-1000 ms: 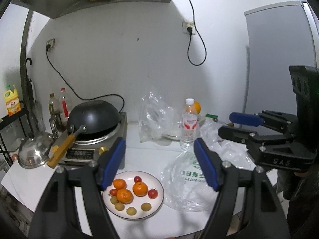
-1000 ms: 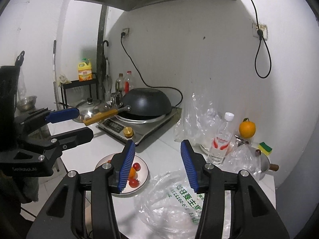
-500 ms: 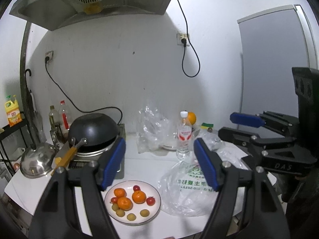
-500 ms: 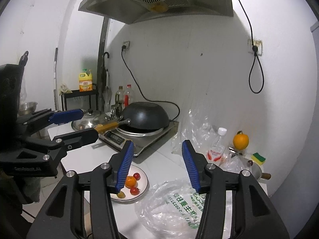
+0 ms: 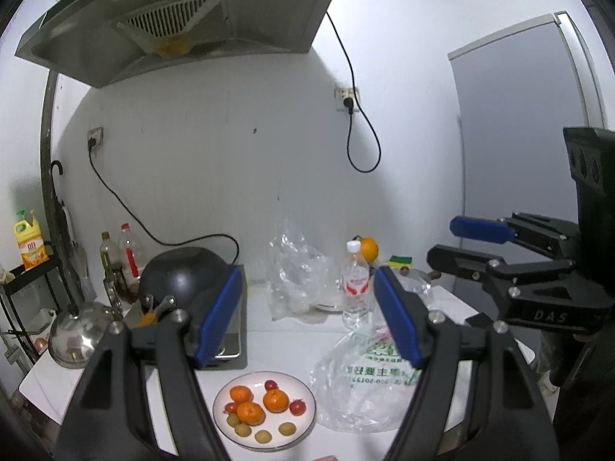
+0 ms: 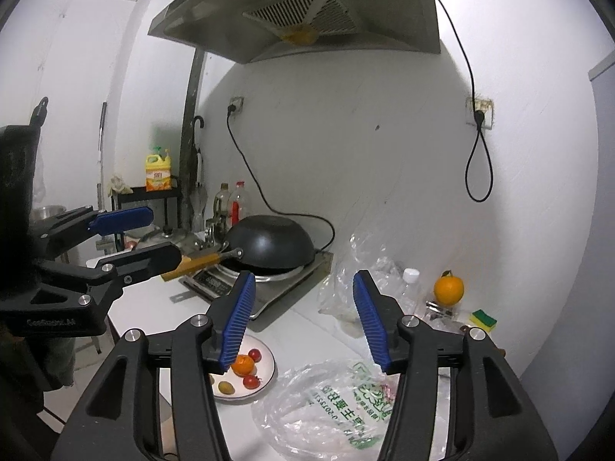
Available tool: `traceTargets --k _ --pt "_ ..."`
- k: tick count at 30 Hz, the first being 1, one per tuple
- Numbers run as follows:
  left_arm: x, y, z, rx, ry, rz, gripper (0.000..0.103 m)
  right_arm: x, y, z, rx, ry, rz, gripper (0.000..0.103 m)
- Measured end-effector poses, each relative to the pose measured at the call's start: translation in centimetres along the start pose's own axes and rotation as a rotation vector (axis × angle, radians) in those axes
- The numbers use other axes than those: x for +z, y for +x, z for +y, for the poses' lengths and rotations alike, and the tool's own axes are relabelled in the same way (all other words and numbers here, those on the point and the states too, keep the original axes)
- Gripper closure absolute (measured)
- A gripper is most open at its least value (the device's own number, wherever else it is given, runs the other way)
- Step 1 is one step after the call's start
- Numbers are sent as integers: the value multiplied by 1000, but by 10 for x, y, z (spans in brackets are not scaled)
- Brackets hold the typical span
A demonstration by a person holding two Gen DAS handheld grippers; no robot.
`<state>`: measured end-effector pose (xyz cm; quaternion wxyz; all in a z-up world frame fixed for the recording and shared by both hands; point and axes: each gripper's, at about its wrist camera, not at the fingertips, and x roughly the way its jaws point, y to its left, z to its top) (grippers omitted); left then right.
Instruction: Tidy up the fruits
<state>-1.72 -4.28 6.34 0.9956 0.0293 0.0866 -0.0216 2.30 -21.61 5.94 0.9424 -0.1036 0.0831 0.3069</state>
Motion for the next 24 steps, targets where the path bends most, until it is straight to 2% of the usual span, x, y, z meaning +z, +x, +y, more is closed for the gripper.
traceTargets --k 8,11,12,19,24 --pt "12 -8 -1 2 -6 -31 30 12 -14 -1 -22 -12 -43 43" --pt "17 -14 -1 3 -11 -52 15 13 -18 -1 -28 -11 -52 43" --pt "18 -16 0 3 -17 -62 13 14 -20 -1 -30 -11 -54 43" --pt "29 -29 2 22 -35 -103 9 18 -25 1 -43 -19 -58 38" --pt "29 -30 6 62 -58 -91 9 18 -26 -2 -51 -6 -62 36"
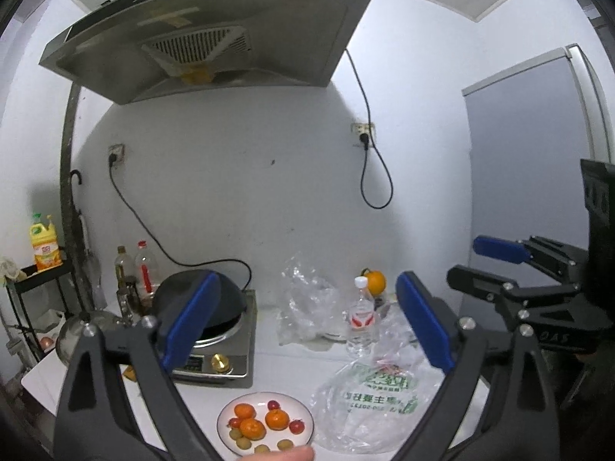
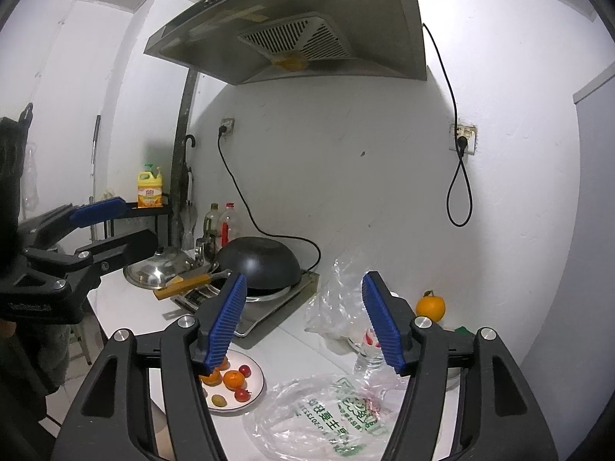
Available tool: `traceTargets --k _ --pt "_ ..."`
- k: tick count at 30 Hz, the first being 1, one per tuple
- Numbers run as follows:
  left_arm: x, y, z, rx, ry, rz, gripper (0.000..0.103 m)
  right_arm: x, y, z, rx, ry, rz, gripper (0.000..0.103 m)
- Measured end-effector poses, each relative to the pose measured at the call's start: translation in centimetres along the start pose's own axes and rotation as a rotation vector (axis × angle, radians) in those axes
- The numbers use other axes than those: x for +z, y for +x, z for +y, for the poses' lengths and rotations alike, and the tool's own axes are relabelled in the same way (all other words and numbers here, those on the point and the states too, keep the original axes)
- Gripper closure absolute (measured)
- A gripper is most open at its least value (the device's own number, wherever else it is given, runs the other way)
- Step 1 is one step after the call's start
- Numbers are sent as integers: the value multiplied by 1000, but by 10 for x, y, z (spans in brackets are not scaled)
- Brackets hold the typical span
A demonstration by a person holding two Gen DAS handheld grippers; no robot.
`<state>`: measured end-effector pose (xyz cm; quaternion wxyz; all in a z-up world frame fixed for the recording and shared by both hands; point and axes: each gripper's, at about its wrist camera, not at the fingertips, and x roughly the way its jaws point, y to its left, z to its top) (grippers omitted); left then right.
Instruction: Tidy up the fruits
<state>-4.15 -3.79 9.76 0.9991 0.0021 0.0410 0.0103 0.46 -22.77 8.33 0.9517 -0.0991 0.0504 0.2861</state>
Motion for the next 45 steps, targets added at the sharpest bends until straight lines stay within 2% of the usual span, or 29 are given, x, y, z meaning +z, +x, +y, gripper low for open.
traceTargets --k 6,45 --pt "-4 1 -2 11 6 14 9 -2 0 0 -3 12 0 32" --pt "-10 30 -3 3 -2 49 9 -6 16 -11 -21 22 37 32"
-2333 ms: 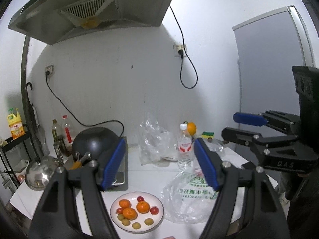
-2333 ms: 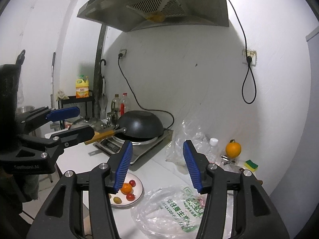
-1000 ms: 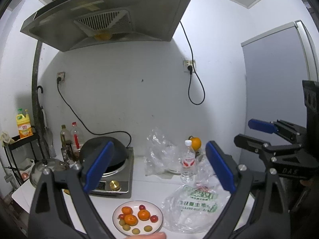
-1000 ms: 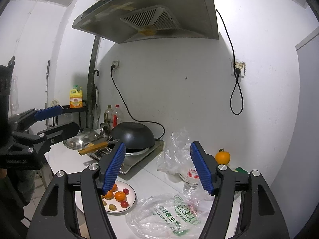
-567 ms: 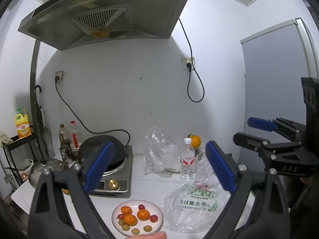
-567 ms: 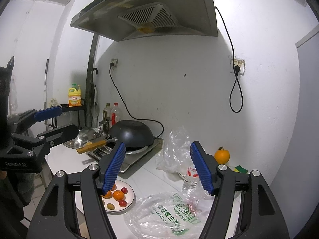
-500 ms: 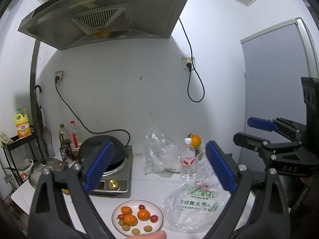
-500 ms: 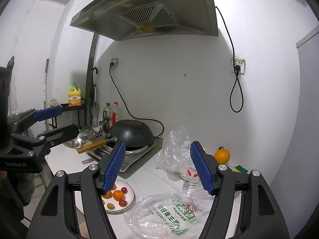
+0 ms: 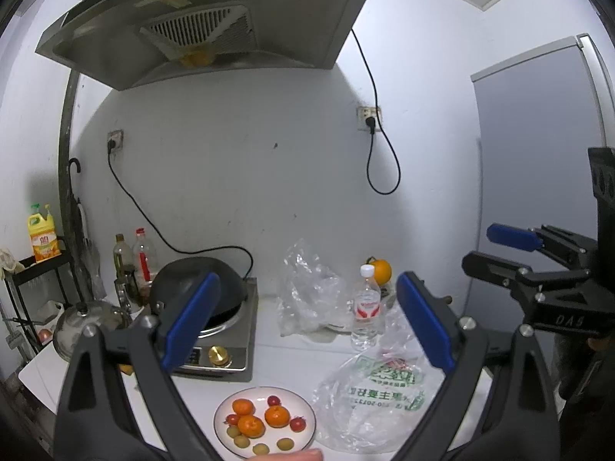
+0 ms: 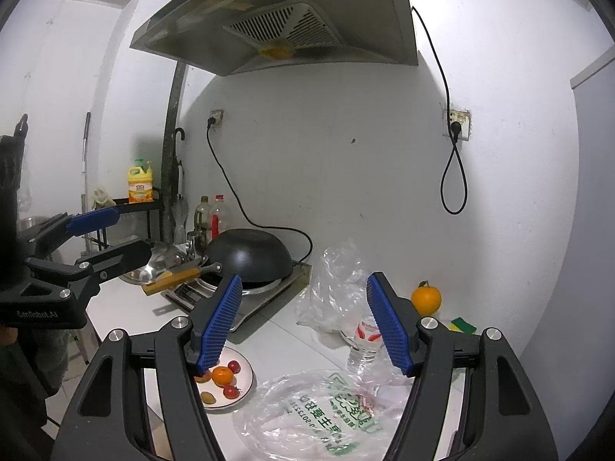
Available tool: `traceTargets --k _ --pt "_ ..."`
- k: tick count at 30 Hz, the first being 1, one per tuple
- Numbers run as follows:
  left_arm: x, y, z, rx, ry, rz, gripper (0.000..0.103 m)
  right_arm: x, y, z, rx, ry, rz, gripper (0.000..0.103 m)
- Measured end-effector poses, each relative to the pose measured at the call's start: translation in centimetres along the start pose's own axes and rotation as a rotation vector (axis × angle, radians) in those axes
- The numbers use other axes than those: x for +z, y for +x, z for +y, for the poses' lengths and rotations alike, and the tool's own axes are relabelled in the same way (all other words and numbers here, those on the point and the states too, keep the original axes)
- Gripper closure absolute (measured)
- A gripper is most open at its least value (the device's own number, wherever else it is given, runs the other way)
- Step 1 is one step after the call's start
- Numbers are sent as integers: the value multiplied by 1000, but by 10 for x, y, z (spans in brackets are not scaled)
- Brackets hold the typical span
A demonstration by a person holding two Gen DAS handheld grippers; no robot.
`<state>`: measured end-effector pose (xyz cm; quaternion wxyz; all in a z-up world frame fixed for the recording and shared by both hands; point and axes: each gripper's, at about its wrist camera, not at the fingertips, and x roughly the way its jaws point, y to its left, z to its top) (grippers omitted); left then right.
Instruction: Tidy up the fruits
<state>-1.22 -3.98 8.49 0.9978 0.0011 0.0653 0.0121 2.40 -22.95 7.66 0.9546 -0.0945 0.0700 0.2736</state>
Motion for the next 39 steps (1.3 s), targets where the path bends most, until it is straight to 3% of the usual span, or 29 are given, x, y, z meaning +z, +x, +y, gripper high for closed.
traceTargets --k 39 --pt "0 -2 1 14 -7 -6 9 4 4 -9 21 3 -11 32"
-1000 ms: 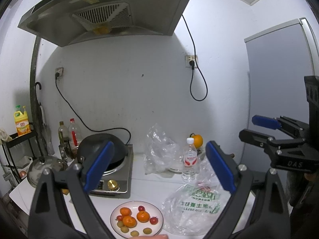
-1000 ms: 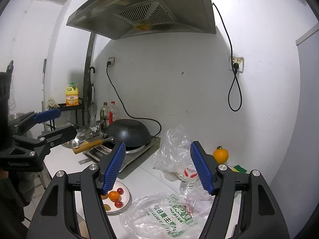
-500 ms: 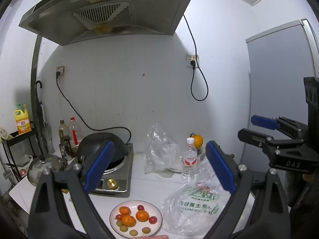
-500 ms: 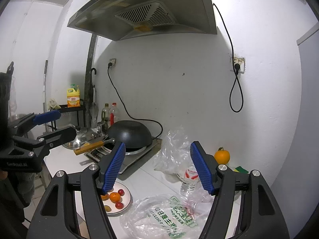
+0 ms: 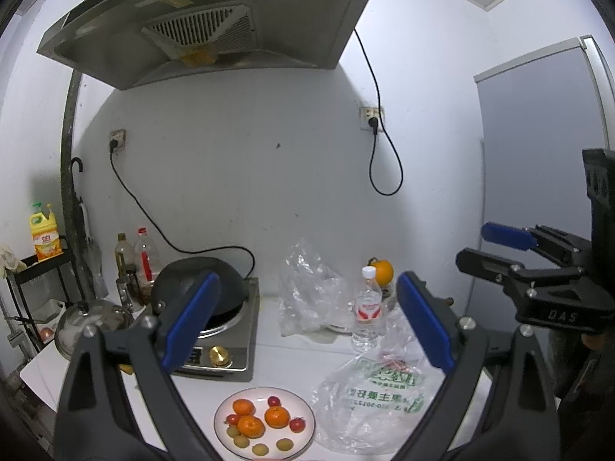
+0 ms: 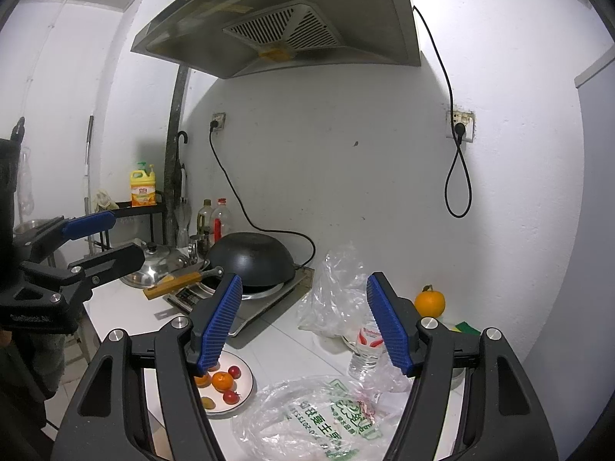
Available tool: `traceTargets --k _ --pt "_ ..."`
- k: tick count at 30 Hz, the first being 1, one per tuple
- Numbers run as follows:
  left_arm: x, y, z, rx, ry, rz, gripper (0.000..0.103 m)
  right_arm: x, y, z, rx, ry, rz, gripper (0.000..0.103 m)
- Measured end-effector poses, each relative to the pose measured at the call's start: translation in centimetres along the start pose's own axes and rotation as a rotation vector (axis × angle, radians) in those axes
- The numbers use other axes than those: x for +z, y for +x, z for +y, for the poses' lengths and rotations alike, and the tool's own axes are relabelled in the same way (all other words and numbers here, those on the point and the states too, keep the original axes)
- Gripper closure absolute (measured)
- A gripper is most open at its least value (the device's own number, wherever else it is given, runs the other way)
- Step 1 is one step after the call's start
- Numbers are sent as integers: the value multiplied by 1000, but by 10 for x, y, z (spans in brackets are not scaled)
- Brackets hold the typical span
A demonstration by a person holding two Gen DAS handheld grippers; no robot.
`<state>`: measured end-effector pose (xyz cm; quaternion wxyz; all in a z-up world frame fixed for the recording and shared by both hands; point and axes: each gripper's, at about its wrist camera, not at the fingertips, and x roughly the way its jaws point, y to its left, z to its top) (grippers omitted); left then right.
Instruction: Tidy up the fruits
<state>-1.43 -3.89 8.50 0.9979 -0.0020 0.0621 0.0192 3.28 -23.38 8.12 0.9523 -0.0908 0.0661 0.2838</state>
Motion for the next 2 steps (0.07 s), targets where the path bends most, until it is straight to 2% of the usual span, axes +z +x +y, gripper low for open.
traceTargets --k 2 --pt "-1 2 0 8 -4 1 9 0 1 0 2 -1 0 32"
